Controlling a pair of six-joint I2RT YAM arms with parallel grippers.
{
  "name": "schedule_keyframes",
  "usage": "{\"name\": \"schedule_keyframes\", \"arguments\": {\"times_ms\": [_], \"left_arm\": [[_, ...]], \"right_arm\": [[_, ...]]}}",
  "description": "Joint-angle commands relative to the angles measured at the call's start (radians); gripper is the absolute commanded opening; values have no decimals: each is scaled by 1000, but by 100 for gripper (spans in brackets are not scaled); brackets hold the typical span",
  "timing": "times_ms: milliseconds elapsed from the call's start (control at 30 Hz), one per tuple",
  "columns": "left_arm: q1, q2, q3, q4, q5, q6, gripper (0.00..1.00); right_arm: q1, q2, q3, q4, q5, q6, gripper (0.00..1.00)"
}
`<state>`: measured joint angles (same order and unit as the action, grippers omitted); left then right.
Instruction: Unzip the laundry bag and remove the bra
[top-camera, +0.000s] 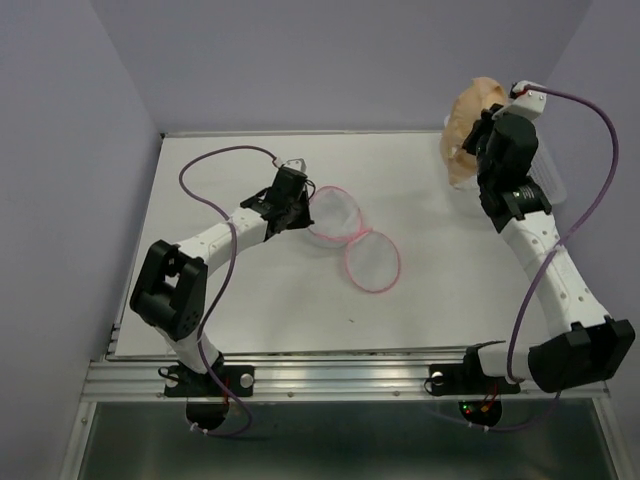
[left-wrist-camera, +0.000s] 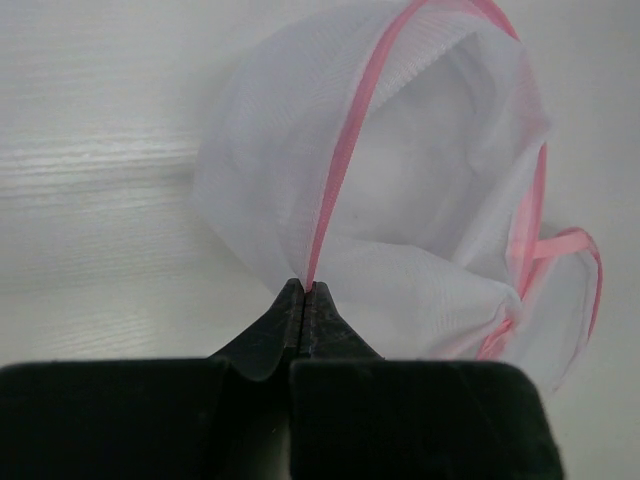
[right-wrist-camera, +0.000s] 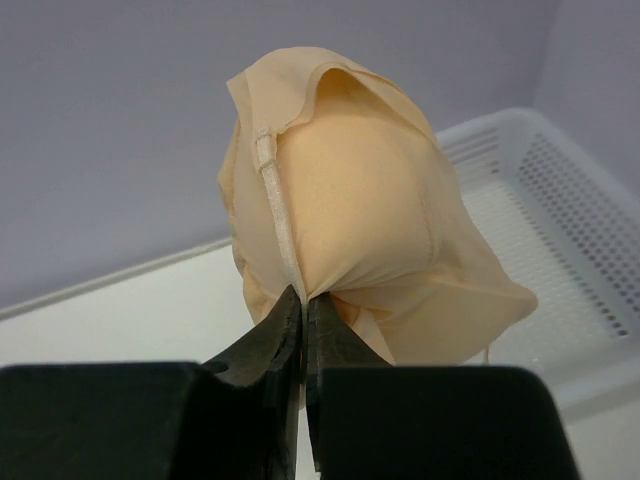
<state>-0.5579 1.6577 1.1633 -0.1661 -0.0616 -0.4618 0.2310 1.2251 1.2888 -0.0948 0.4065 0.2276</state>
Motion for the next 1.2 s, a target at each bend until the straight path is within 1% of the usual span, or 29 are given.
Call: {"name": "schedule_keyframes", "arguments": {"times_ms": [0,33,67,100,167,233,267,333,400,467,500,533,600,633,667,700,767,800,833,867,900,967,1000,1033,1167], "left_arm": [[16,-75,41,22,-15,-12,0],[16,-78,42,22,-9,-12,0],[16,-79,47,25,-4,-9,0],[16,-82,53,23,-1,-2,0],[19,-84,56,20,8,2,0],[21,-82,59,16,16,0,0],[21,-82,59,16,20,2,0],[23,-78,61,13,25,-3,0],[23,-75,62,10,23,-8,0],[24,-69,64,-3,19,-20,0],[23,-61,65,-7,17,-29,0],[24,-58,67,-15,13,-53,0],[23,-59,61,-30,-4,-77,0],[23,-65,55,-33,-17,-109,0],[23,-70,47,-30,-21,-118,0],[24,-82,33,-29,-38,-130,0],[24,-99,12,-20,-53,-170,0],[26,-114,4,-16,-66,-182,0],[24,-119,1,-15,-73,-193,0],[24,-122,-1,-16,-75,-198,0],[26,-125,-5,-16,-75,-208,0],[24,-128,-16,-12,-72,-213,0],[26,-128,-22,-9,-66,-228,0],[24,-130,-28,-1,-60,-230,0],[23,-136,-68,17,-49,-265,0]], "right_arm": [[-111,155,185,53,158,-68,1],[-140,189,211,52,158,-62,1],[-201,221,236,50,152,-54,1],[-229,278,277,44,144,-27,1],[-281,326,308,29,158,-17,1],[-308,387,334,24,189,-13,1],[-337,407,340,18,178,-11,2],[-367,442,354,4,131,18,7],[-392,499,372,-40,94,26,18],[-392,550,399,-72,78,-8,55],[-392,559,403,-89,45,-26,77],[-392,562,409,-111,-39,-54,100],[-392,524,389,-155,-154,-65,100],[-392,499,354,-170,-266,-63,100],[-380,470,331,-178,-302,-57,100],[-371,399,302,-181,-348,-56,100],[-336,312,226,-180,-453,-31,100],[-325,224,131,-171,-483,-8,100],[-311,183,83,-163,-538,25,100],[-297,147,34,-155,-561,41,100],[-267,93,-53,-154,-589,53,100],[-227,61,-132,-160,-621,107,100],[-181,53,-197,-169,-636,121,100],[-155,50,-222,-199,-662,139,100],[-47,88,-325,-282,-676,171,100]]}}
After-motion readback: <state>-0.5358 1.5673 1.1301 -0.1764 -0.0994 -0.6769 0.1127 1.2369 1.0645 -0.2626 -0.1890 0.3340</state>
